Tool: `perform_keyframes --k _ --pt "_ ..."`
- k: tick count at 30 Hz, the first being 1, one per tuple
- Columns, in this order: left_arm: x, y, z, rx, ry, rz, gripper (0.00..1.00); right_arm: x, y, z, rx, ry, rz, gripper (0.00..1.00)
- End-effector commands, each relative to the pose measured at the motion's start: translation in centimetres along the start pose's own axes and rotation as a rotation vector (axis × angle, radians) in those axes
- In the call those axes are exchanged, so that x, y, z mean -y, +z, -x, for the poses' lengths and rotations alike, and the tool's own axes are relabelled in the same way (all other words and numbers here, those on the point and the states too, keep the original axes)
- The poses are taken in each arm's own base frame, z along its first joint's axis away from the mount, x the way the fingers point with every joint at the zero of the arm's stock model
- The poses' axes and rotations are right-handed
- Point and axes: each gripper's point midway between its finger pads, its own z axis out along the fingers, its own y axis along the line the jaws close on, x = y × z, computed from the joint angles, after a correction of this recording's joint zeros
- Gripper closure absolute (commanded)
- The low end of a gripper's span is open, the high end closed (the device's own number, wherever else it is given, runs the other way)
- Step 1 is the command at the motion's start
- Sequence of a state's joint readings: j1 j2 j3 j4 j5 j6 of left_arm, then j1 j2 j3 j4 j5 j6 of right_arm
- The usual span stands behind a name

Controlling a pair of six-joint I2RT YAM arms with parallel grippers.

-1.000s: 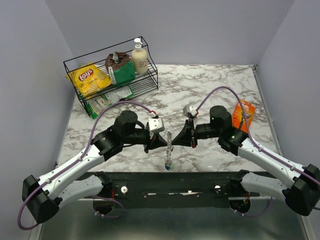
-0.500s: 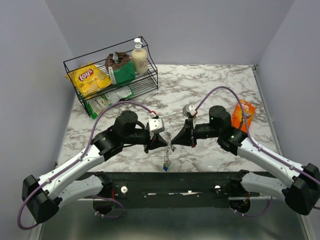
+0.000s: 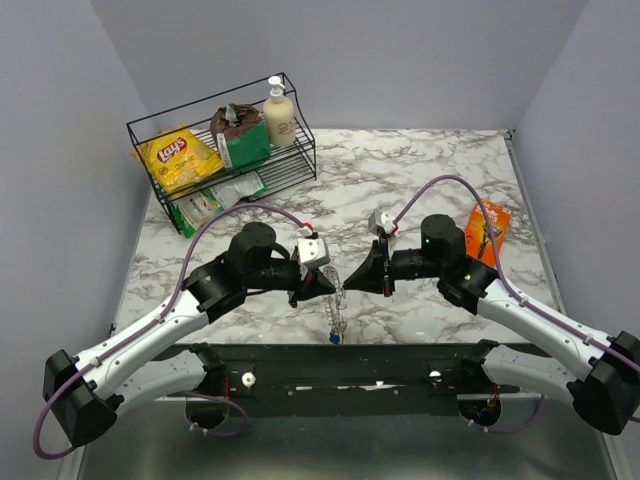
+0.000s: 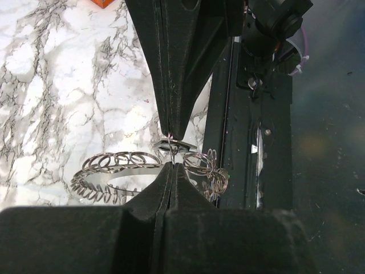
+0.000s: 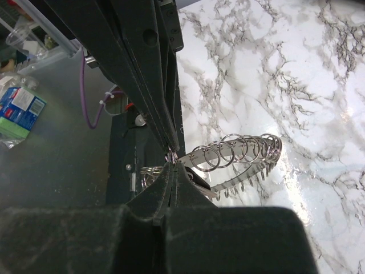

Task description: Put the keys on the keyring

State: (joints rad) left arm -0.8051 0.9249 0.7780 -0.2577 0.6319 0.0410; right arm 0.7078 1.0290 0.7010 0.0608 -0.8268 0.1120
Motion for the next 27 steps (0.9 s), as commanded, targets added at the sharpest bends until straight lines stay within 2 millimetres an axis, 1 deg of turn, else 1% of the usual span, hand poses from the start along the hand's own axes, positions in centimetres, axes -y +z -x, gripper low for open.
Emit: perform_keyframes --k 1,15,25,27 --pt "0.5 -0.5 2.5 0.069 0.061 -0.003 1.00 0.2 -0.1 0.1 0.022 -0.022 -0.025 0.99" --pt "0.7 -1.0 3.2 0.112 0.084 0.007 1.00 0.5 0.0 -0.8 0.011 -0.004 -0.032 0.99" --pt "1.0 -1.0 3.7 0.141 0.090 -0.001 1.00 0.0 -0.1 -0.7 0.017 -0.009 -0.016 0.99" --pt "0.9 -1.0 3.8 0.145 0.093 0.002 1.00 0.0 -0.2 -0.5 0.023 -0.014 -0.018 0.97"
